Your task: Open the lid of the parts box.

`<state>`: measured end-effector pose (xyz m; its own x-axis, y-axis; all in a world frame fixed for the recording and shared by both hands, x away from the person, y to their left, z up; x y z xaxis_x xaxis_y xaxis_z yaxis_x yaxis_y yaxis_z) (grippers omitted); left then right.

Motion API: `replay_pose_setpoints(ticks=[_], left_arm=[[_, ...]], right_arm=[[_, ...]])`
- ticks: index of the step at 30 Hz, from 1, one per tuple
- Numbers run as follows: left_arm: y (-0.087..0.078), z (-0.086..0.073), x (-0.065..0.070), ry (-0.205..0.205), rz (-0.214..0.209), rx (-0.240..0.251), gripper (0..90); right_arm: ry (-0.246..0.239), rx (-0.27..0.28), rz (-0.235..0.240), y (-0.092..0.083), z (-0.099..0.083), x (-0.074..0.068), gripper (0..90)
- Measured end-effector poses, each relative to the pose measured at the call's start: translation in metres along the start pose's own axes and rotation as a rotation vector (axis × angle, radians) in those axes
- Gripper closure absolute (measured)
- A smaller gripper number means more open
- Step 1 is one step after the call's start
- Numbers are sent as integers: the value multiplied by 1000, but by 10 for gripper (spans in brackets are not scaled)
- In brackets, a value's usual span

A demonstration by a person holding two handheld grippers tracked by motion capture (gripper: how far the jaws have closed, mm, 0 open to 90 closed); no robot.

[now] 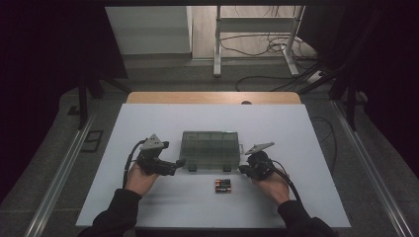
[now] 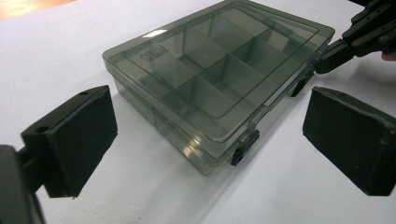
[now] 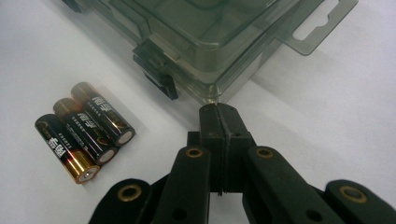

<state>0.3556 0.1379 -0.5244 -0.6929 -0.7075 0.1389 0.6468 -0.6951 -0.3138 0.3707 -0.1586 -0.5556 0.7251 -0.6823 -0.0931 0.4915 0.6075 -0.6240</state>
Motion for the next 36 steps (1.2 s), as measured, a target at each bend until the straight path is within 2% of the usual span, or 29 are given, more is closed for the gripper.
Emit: replay_pose_setpoints(ticks=[4,6,8,15,25,29,32,36], left_arm=[[1,-7,-2,-17,-6,-30,46],[1,-8,-3,-7,-2,-37,44],[1,-8,-4,0,1,-38,43],[0,-9,-7,-20,-6,-5,31],[-2,-9,-8,-23,27,-22,19],[-1,-11,-9,-63,18,-31,7],[-2,-11,-10,-79,21,-34,6],[-3,-9,-8,-121,-2,-38,25]], right_arm=[[5,10,3,-2,2,-1,889],[8,12,4,-3,2,-1,889],[9,16,6,-3,3,-1,889],[2,24,9,-6,5,-2,889],[7,39,4,-12,7,-1,889],[10,54,10,-12,9,0,889],[13,62,11,-13,10,-1,889],[22,91,25,-15,14,-2,888]])
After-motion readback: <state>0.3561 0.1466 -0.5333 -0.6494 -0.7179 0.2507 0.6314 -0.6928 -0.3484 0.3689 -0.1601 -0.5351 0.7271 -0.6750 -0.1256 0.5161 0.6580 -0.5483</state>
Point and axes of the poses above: each handheld gripper's, and its own axes: y roughly forward along the jaws, z roughly out of its top, x roughly to its right, the point moved 6 cm from there along y, roughly forward along the jaws, and after that the axes turned 15 degrees about x, right-handed, at the moved point
